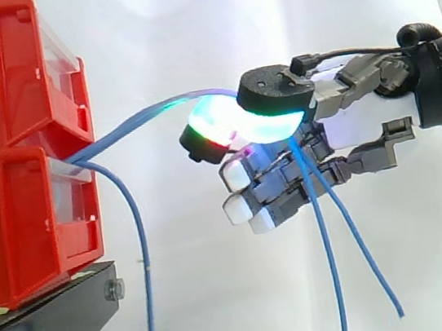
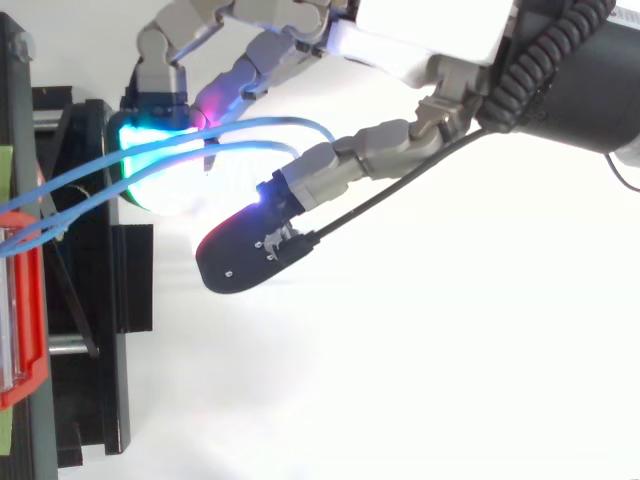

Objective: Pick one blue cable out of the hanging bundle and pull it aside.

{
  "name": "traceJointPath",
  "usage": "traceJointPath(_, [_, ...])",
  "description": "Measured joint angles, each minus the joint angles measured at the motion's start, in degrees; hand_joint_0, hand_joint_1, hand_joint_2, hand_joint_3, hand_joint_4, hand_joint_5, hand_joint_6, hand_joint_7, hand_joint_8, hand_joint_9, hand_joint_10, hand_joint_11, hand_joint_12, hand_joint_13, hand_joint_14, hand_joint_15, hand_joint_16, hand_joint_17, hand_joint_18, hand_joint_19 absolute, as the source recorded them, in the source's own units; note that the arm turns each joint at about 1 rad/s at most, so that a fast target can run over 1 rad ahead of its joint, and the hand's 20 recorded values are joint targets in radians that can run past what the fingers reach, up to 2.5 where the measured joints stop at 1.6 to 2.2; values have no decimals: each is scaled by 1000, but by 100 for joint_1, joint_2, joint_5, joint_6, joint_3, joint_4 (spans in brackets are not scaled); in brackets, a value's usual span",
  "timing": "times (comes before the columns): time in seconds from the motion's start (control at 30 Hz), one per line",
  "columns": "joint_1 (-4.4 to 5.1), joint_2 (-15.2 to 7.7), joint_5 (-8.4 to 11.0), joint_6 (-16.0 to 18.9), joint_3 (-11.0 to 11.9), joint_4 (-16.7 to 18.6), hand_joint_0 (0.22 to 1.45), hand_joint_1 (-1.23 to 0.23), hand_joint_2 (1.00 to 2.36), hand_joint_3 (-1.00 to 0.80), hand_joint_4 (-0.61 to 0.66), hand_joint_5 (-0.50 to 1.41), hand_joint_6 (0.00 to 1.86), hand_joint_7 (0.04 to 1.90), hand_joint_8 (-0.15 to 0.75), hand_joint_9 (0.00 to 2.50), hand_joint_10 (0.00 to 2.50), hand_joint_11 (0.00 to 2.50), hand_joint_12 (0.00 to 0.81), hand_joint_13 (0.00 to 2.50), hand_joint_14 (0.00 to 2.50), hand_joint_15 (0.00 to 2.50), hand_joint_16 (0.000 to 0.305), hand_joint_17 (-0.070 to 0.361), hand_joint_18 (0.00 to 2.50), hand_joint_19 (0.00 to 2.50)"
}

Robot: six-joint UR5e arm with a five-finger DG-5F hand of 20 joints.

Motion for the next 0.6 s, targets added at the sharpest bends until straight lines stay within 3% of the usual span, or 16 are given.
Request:
traceJointPath(0.17, [0,1,0,0,0,-19,455,-822,1000,-500,-34,-117,894,822,179,951,17,513,267,796,16,424,38,85,641,327])
traceJointPath(0.23, [0,1,0,0,0,-22,419,-686,1000,-500,-5,-115,885,747,208,981,14,504,287,818,16,427,43,96,670,334])
traceJointPath(0.3, [1,1,0,0,3,-23,422,-637,1000,-500,9,-109,867,753,209,995,14,497,288,827,17,423,44,99,677,338])
traceJointPath(0.33, [1,1,0,0,5,-24,456,-514,1000,-500,1,-103,848,808,197,1005,15,506,283,825,17,435,42,95,657,361])
traceJointPath(0.47, [1,1,0,0,6,-25,540,-397,1000,-500,-37,-100,835,879,177,1025,19,517,255,814,19,464,37,82,608,419])
traceJointPath(0.6, [-2,1,0,0,6,-25,578,-508,1011,-356,-32,-102,835,979,189,1020,17,522,254,815,19,466,36,80,601,423])
